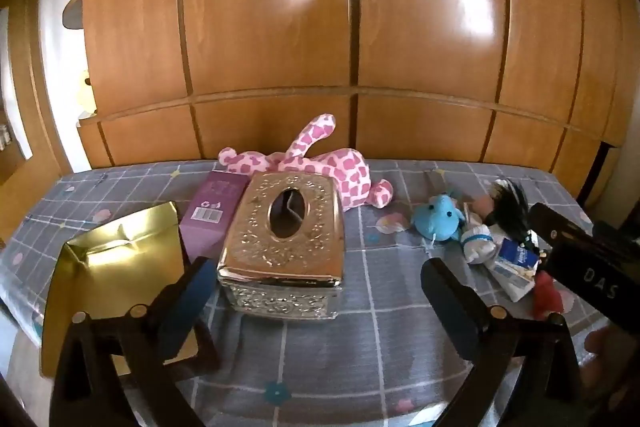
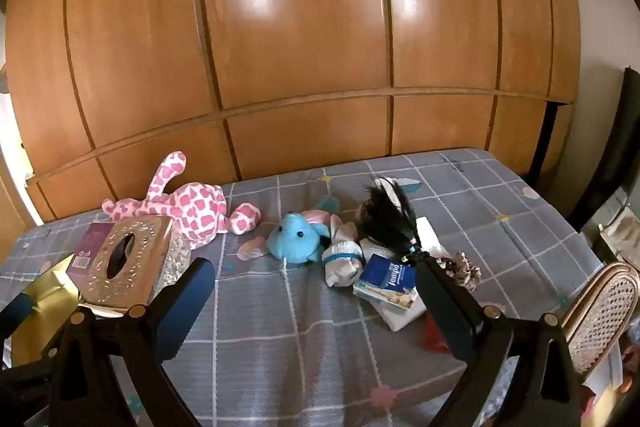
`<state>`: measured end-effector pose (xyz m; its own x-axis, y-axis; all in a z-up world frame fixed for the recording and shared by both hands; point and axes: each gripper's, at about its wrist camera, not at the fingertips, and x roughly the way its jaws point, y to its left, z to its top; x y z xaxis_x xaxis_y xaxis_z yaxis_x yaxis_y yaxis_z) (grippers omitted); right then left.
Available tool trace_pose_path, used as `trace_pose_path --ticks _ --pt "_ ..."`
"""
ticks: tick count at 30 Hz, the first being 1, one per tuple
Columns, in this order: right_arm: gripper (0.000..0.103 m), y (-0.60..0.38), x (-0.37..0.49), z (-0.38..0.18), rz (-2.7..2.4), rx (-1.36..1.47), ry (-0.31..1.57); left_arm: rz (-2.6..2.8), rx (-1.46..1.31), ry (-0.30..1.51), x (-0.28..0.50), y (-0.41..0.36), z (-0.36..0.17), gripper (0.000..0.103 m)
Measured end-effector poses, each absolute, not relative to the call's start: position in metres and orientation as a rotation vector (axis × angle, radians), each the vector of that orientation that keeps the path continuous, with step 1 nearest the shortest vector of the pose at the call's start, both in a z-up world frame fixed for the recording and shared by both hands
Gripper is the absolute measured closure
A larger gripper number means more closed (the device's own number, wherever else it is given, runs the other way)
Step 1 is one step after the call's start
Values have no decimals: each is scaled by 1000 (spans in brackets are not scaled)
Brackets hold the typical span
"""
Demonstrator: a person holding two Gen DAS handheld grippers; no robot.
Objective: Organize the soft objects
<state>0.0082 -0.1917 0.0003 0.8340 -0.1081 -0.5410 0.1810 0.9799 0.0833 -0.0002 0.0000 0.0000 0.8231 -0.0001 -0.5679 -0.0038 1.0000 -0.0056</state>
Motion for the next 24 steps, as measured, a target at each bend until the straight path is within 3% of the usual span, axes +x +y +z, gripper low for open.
trace_pose_path --ticks 24 --pt "1 -175 8 -5 -120 88 557 53 -8 631 -3 21 -8 0"
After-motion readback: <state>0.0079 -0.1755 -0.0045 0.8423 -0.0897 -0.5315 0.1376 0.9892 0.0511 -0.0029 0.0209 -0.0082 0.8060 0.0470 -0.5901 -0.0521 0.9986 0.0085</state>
